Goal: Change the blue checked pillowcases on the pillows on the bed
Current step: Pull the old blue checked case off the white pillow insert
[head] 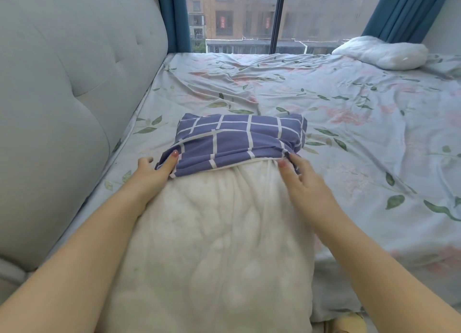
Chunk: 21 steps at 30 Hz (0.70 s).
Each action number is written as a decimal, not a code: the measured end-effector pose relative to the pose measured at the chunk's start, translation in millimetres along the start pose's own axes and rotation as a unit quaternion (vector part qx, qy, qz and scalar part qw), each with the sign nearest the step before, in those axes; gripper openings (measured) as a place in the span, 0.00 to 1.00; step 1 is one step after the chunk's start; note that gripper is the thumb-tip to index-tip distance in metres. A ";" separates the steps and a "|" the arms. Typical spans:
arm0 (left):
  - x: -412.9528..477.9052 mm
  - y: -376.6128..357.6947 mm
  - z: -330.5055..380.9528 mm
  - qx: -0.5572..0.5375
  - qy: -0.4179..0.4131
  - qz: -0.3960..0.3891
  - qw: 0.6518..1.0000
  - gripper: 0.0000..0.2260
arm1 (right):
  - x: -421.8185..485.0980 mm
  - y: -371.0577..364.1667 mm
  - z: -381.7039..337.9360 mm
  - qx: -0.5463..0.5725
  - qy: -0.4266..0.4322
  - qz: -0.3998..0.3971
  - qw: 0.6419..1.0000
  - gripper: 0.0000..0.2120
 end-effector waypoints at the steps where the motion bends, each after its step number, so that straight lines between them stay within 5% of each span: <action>1: -0.6 -3.4 -1.5 -0.023 0.011 -0.023 0.999 0.42 | -5.7 -11.4 2.1 -0.005 -0.013 -0.042 0.999 0.28; 4: -11.8 -10.4 3.5 -0.042 -0.003 -0.037 0.998 0.37 | -13.9 -33.8 11.1 0.023 -0.028 -0.061 0.997 0.36; 8: -31.6 -14.4 17.0 -0.119 -0.095 -0.023 0.988 0.34 | 7.9 -26.4 9.9 0.081 -0.013 0.024 0.996 0.16; 14: -58.4 -37.2 16.2 -0.286 -0.111 -0.095 0.947 0.23 | 56.6 29.6 -27.7 0.072 0.093 0.083 0.990 0.17; 17: -69.0 -54.6 1.3 -0.214 -0.101 -0.102 0.966 0.23 | 74.2 52.0 -19.2 0.073 0.097 0.068 0.990 0.25; 21: -60.3 -57.3 -8.7 -0.072 -0.103 -0.083 0.989 0.27 | 72.4 26.9 24.1 -0.113 0.025 -0.035 0.993 0.34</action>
Point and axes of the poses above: each hand's wrist, its own x-axis towards the middle knuckle, its own y-axis out of the back of the hand, z = x × y, the point moved 8 cm from there along x, towards the middle knuckle, and after that the axes turned 14 degrees about y, right-handed, at the moved point
